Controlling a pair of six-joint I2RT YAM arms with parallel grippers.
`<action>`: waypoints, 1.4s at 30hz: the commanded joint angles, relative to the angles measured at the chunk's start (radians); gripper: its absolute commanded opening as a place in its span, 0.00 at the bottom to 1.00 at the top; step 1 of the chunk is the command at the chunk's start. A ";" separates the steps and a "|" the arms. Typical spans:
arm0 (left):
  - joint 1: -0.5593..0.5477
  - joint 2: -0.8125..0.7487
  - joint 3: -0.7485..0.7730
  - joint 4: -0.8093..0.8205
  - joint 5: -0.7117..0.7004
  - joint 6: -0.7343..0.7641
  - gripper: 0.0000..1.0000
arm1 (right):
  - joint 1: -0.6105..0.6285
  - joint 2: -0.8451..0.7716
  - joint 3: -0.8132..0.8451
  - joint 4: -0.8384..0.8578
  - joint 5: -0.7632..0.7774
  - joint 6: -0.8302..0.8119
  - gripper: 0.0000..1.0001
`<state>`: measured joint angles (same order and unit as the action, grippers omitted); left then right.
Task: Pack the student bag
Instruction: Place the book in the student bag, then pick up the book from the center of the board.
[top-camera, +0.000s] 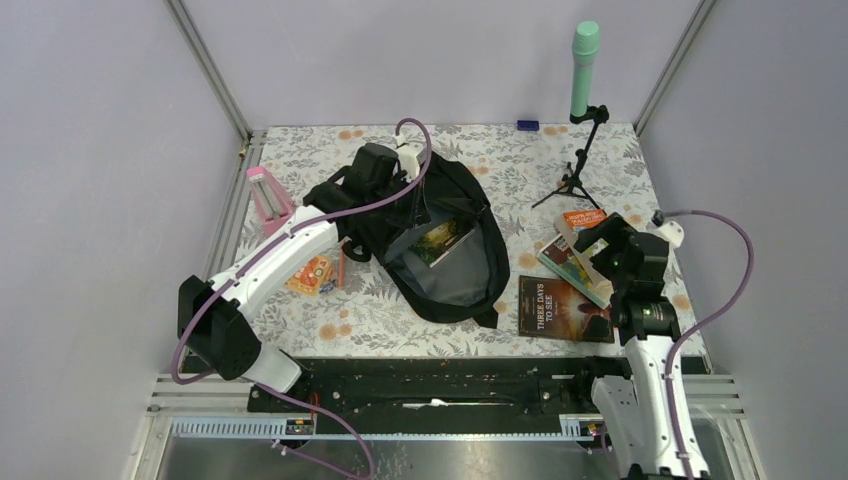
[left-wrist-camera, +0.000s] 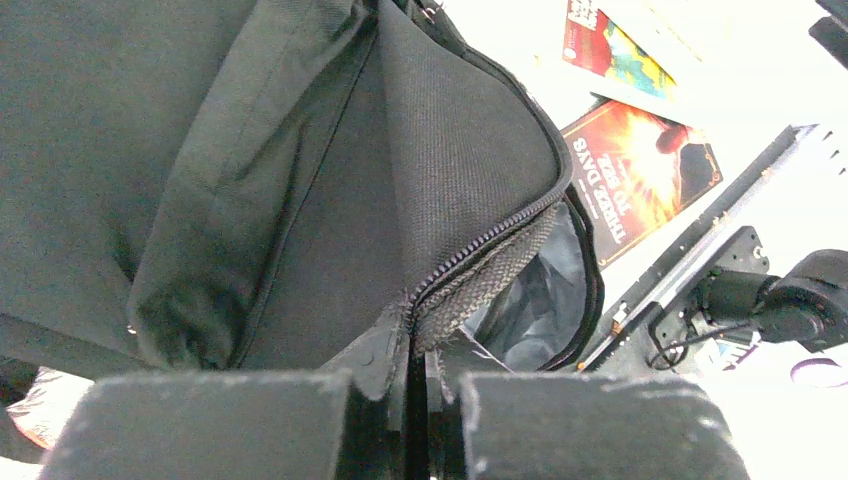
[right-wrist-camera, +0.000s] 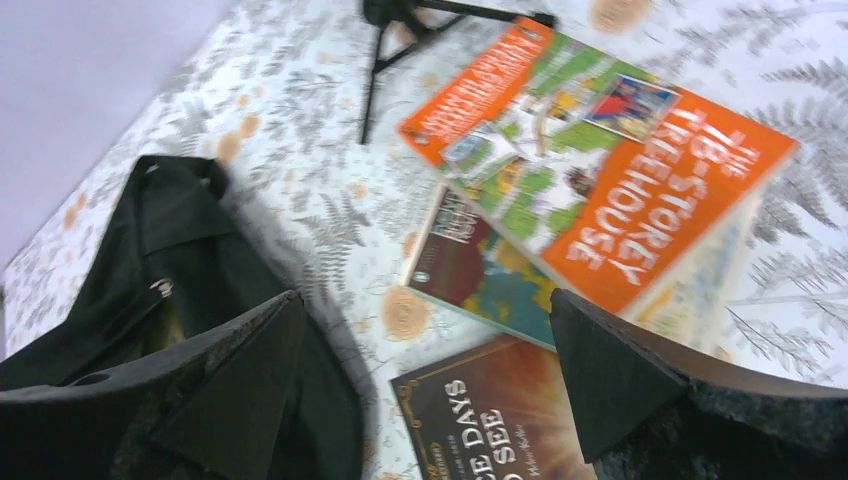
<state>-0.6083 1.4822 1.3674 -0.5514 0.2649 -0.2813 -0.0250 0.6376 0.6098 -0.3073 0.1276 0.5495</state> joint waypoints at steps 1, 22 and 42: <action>-0.001 0.001 0.033 0.006 0.097 -0.013 0.00 | -0.167 0.026 -0.043 -0.056 -0.170 0.052 1.00; 0.001 -0.038 0.059 -0.042 0.056 0.031 0.00 | -0.555 0.180 -0.146 0.046 -0.346 0.188 0.97; 0.007 -0.060 0.058 -0.043 0.066 0.030 0.00 | -0.556 0.150 -0.247 0.200 -0.382 0.458 0.85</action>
<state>-0.6075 1.4693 1.3746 -0.6147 0.3027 -0.2584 -0.5770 0.8112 0.3710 -0.1471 -0.2314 0.9531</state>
